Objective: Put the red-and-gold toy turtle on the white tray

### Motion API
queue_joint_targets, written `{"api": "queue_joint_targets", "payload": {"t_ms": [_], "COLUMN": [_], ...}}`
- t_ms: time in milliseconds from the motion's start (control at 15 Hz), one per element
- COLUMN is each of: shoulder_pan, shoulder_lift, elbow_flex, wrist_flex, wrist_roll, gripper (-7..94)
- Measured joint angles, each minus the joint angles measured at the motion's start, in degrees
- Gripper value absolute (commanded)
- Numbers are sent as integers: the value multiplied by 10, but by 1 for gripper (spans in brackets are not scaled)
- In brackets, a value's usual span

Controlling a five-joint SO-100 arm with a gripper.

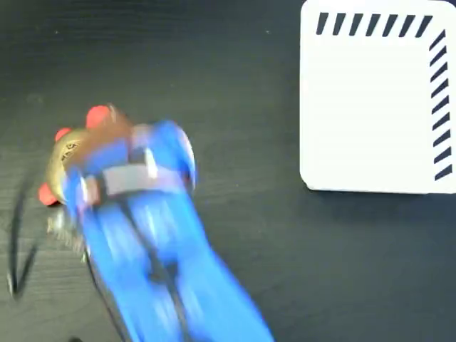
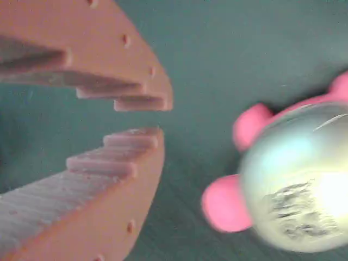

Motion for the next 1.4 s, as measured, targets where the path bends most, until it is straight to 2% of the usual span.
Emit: {"api": "queue_joint_targets", "payload": {"t_ms": [333, 467, 800, 1267, 1333, 1400], "shoulder_pan": [-26, -46, -89, -96, -96, -97], "shoulder_lift": [-247, -262, -310, -351, -355, -360], "elbow_flex": [-312, -385, -426, -439, -440, -440], "wrist_flex": [163, 194, 228, 228, 228, 227], "wrist_roll": [-76, -98, -108, -108, -108, -105], "gripper": [0, 0, 0, 0, 1, 14]}}
